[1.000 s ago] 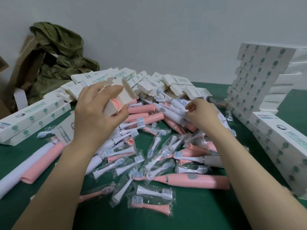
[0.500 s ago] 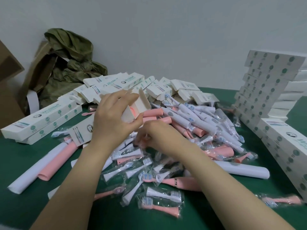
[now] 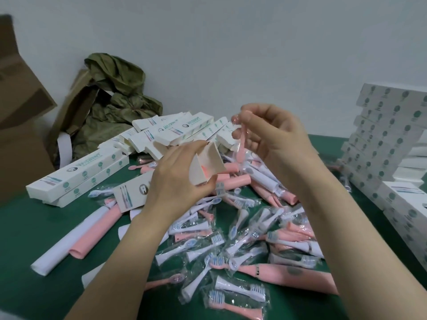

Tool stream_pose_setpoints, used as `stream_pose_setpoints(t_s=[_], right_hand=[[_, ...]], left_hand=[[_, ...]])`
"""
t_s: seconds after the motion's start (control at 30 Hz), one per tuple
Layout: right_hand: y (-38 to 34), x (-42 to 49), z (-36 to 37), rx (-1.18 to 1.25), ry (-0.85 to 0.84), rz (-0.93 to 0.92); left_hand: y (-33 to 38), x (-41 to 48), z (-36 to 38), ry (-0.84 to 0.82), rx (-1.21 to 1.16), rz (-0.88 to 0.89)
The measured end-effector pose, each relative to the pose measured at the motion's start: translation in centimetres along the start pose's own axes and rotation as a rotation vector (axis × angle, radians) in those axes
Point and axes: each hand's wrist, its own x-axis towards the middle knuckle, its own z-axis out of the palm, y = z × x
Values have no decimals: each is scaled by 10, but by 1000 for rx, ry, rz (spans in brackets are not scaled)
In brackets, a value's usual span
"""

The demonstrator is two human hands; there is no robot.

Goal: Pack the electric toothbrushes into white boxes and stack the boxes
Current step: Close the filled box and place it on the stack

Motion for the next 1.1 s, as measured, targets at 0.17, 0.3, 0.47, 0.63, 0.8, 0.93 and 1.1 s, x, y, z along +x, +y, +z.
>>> stream_pose_setpoints(t_s=[0.17, 0.3, 0.47, 0.63, 0.8, 0.93, 1.1], right_hand=[[24, -10, 26, 74, -253, 172], [34, -10, 22, -52, -150, 192], [31, -7, 6, -446, -165, 250], [22, -5, -3, -703, -199, 205], [17, -6, -4, -685, -129, 74], [15, -6, -2, -884, -198, -28], [23, -6, 9, -981, 10, -166]], left_hand=[[5, 3, -2, 3, -45, 23], [3, 1, -2, -28, -9, -28], [2, -2, -2, -84, -9, -57], [1, -2, -3, -57, -16, -45], [4, -3, -1, -59, -14, -40], [5, -2, -2, -27, -37, -32], [7, -2, -3, 4, -44, -26]])
